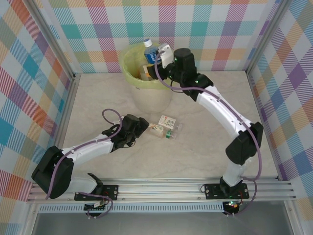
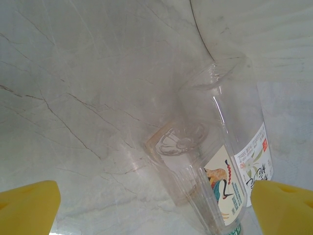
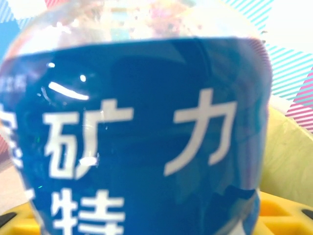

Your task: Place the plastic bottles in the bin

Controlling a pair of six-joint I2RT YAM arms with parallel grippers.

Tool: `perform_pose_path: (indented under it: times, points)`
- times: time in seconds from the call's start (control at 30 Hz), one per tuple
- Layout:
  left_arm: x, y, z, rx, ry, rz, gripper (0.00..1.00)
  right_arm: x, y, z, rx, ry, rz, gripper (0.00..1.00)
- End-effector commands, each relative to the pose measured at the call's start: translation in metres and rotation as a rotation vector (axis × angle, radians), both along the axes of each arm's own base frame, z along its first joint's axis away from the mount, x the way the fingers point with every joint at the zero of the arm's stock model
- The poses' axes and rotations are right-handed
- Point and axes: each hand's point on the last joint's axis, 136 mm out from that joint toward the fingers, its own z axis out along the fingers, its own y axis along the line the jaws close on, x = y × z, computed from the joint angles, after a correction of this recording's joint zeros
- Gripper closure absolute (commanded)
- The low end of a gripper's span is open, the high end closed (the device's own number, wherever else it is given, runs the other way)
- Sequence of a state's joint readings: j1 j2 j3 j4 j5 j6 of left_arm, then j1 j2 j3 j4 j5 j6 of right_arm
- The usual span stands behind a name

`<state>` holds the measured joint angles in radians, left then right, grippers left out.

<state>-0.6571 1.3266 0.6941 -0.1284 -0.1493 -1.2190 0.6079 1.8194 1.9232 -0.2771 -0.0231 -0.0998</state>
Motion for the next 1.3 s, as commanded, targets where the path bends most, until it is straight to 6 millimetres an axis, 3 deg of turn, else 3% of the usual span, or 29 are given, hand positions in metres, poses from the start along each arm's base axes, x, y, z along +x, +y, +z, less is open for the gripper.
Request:
perform_pose_path:
  times: [0.0,0.1,0.2,0.3,0.5,0.63,0.73,1.0,1.13,1.27]
  points:
    - [-0.006,-0.002,-0.003,-0.010,0.008,-0.013,0.00,0.016,0.004,-0.012,-0.092,0.038,-0.002,0.43]
    - [-0.004,-0.002,-0.001,-0.008,0.005,-0.020,0.00,0.028,0.013,-0.023,-0.120,0.071,0.005,0.39]
    - [-0.003,0.002,0.000,-0.001,0.003,-0.011,0.00,0.029,0.020,-0.027,-0.142,0.114,0.033,0.26]
    - [-0.001,0.001,0.004,-0.002,-0.009,-0.014,0.00,0.015,0.027,-0.016,-0.117,0.122,0.111,0.14]
    - [0.002,-0.013,0.009,0.007,-0.007,-0.045,0.00,-0.010,0.015,0.015,-0.060,0.064,0.135,0.09]
    - [0.005,-0.025,0.005,-0.007,0.017,-0.057,0.00,-0.038,-0.005,0.034,-0.010,0.012,0.123,0.06]
    - [0.007,-0.035,0.004,-0.026,0.026,-0.062,0.00,-0.060,-0.026,0.037,0.021,-0.014,0.093,0.03]
    - [0.007,-0.052,-0.004,-0.029,0.072,-0.026,0.00,-0.102,-0.095,-0.007,0.056,-0.016,-0.119,0.00]
    - [0.006,-0.056,-0.017,-0.030,0.140,0.019,0.00,-0.112,-0.132,-0.032,0.056,-0.012,-0.262,0.00]
    - [0.006,-0.052,-0.023,0.011,0.163,0.074,0.00,-0.117,-0.153,-0.044,0.054,-0.015,-0.348,0.00]
